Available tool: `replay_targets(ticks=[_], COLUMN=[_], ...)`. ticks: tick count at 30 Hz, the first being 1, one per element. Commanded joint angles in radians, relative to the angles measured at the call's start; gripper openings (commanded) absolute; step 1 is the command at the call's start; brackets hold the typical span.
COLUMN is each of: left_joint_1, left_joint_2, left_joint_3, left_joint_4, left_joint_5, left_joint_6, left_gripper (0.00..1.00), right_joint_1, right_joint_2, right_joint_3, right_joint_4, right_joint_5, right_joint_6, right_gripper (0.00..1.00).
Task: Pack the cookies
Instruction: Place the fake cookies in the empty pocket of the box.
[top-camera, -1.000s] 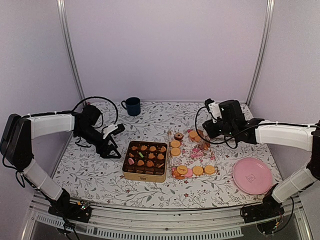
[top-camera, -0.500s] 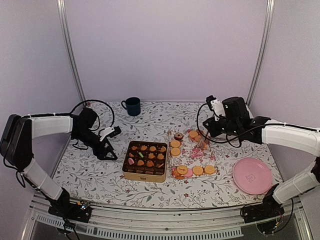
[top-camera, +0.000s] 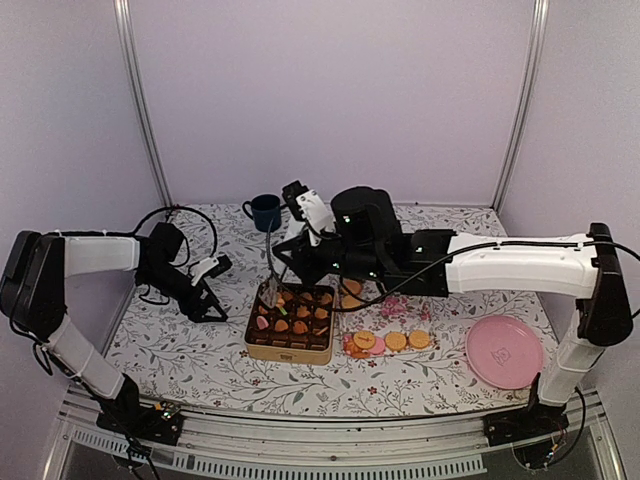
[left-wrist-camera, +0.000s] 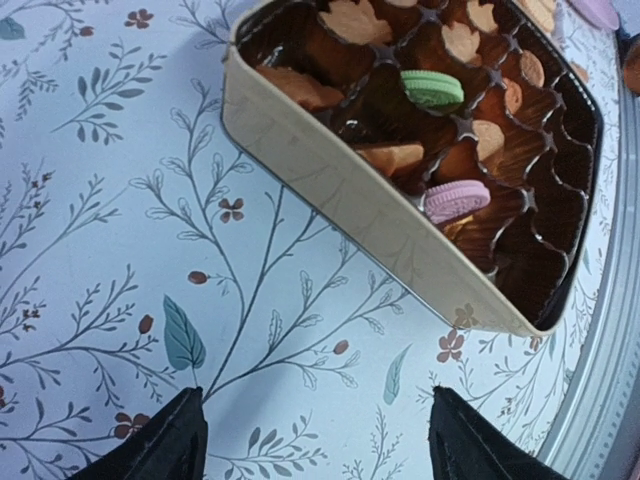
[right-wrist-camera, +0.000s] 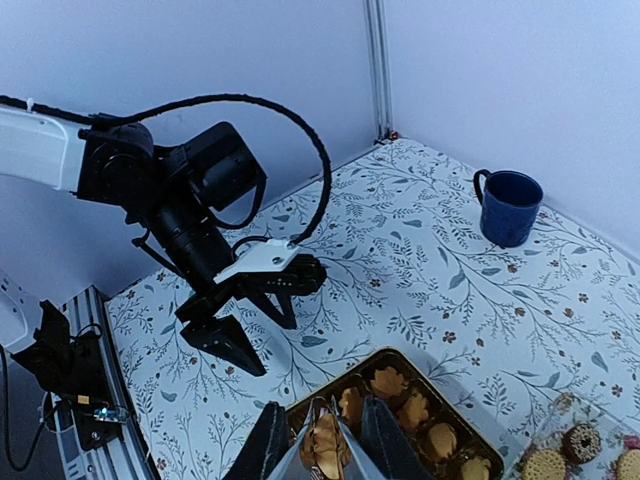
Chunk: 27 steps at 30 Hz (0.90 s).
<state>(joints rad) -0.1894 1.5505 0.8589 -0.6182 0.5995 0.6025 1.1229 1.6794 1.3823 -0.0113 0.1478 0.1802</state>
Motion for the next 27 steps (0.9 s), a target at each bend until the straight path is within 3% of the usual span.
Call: replay_targets(ticks=[1, 8, 17, 27], left_joint_1=[0.054, 0.087, 0.091, 0.092], left_joint_2=[0.008, -0.001, -0.01, -0.029], left_joint_3=[-0.014, -0.032, -0.039, -0.041], left_joint_4=[0.014, 0.016, 0.012, 0.008], left_joint_5=[0.046, 0.055, 0.069, 0.062], left_joint_6=[0.015, 0.031, 0.037, 0.036], left_gripper=[0.76, 0.77, 0.77, 0.77], right_joint_1=[0.034, 0.071, 0.1, 0.114], right_joint_2=[0.119, 0.236, 0.237, 0.231], right_joint_3=[0.104, 0.175, 0.163, 0.142], right_joint_4=[0.096, 0.11, 0.094, 0.095], right_joint_5=[0.006, -0.02, -0.007, 0.03], right_joint_6=[0.018, 0.036, 0.051, 0.056], right_gripper=[0.0, 0.0, 0.03, 0.21])
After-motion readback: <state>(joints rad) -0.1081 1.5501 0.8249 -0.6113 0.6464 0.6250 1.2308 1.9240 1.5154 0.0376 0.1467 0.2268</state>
